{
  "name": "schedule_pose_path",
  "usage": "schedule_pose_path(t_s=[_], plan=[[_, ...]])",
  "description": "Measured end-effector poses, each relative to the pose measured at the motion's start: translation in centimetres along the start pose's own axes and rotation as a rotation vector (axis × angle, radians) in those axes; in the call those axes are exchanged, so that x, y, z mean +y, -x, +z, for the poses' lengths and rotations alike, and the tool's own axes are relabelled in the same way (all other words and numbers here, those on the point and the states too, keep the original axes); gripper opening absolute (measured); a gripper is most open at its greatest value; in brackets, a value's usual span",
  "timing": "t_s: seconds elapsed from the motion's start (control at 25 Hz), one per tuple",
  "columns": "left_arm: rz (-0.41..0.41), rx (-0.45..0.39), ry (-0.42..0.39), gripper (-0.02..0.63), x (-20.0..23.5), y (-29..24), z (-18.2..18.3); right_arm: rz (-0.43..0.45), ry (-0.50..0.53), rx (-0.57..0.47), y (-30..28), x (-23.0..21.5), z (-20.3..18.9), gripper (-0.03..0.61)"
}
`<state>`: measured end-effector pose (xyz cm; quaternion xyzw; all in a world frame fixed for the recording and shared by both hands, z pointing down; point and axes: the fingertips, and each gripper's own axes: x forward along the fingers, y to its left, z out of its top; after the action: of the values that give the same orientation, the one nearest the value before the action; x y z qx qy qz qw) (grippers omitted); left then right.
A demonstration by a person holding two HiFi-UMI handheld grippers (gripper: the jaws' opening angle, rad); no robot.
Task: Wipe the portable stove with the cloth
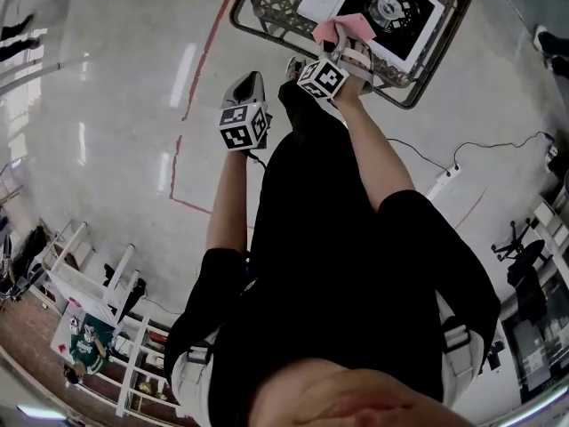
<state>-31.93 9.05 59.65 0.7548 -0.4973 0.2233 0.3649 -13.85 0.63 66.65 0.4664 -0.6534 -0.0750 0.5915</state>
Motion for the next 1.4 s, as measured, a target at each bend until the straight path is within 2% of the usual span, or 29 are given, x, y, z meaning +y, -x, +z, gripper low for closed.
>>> schedule_pose_path(t_s=[0.28, 0.48, 0.72, 0.88, 0.96, 1.12, 1.28, 1.4], plan=[[-0.050, 0.066, -0.063, 0.000, 1.6, -4.3, 4.0, 0.034, -0.114, -0.006, -1.5, -0.7, 2.5, 0.192], [-0.110, 0.114, -0.133, 0.000, 2.5, -7.7, 6.6, 0.055, -0.246, 0.006, -3.6, -1.0, 4.1, 0.192], [-0.132, 0.126, -0.181, 0.000, 3.9, -9.4, 9.8, 0.053, -0.278, -0.008, -5.0, -1.1, 5.2, 0.192], [-0.126, 0.108, -0.213, 0.000, 5.7, -9.9, 12.1, 0.081, -0.311, 0.000, -5.4, -0.7, 6.6, 0.196], [-0.143, 0.104, -0.204, 0.000, 6.3, -9.9, 13.0, 0.111, -0.428, 0.027, -5.4, -0.9, 7.2, 0.196], [-0.206, 0.114, -0.228, 0.000, 7.1, -10.5, 14.3, 0.164, -0.774, 0.100, -5.4, -2.2, 7.8, 0.193], [-0.303, 0.130, -0.268, 0.000, 6.9, -10.8, 15.6, 0.183, -0.941, 0.176, -5.6, -2.9, 8.0, 0.193], [-0.374, 0.151, -0.333, 0.000, 6.6, -10.9, 16.4, 0.161, -1.137, 0.198, -5.8, -3.4, 7.7, 0.183]])
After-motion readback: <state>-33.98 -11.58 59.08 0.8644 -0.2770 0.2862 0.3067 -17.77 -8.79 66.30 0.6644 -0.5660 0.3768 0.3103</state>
